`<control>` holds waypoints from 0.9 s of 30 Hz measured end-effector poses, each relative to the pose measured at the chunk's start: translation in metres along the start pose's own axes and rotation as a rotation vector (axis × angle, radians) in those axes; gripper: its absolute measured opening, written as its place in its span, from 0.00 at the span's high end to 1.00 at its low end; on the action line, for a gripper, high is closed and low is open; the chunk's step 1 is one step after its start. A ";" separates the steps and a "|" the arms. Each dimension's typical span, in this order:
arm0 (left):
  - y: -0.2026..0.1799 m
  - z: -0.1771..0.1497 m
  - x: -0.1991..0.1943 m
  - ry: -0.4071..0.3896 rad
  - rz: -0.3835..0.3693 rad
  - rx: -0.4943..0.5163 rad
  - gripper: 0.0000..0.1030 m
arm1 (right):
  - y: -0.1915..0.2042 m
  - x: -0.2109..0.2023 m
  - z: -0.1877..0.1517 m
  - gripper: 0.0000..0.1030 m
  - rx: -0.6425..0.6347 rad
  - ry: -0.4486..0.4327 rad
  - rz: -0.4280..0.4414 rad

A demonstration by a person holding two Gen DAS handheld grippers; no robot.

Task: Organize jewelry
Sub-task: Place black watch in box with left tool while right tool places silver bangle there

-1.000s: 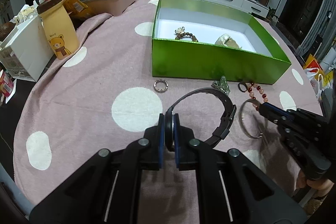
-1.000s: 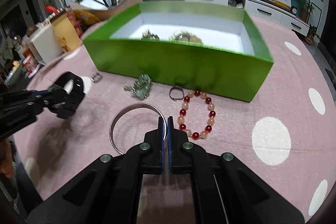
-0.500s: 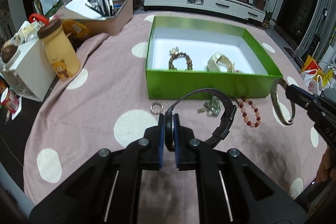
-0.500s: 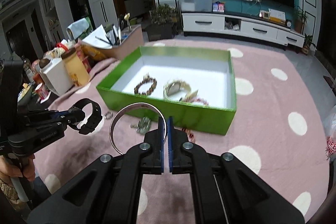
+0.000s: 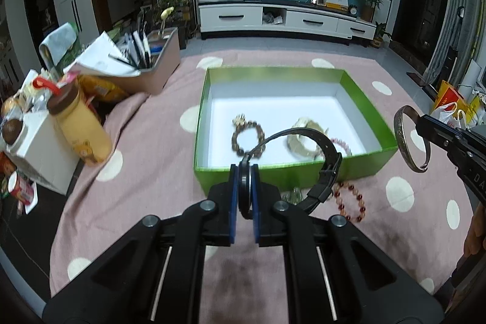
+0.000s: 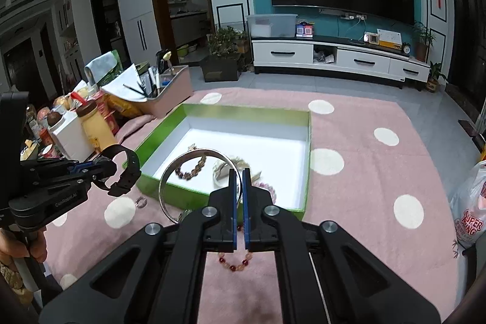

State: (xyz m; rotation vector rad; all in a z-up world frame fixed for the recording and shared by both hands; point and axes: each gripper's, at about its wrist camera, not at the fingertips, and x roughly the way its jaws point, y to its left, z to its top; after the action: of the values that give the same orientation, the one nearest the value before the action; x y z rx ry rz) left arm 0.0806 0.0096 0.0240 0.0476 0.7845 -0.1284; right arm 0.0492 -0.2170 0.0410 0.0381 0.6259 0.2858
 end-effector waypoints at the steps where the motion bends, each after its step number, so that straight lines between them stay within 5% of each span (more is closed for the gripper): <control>1: -0.001 0.003 0.000 -0.004 0.000 0.004 0.93 | -0.002 0.001 0.003 0.97 0.001 -0.005 -0.003; 27: -0.012 0.056 0.053 0.017 -0.030 0.028 0.93 | -0.029 0.051 0.029 0.97 0.019 0.017 -0.039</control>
State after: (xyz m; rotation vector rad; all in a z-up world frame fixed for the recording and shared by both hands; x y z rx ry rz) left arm 0.1554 -0.0129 0.0257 0.0631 0.8002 -0.1676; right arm 0.1126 -0.2292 0.0319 0.0417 0.6459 0.2431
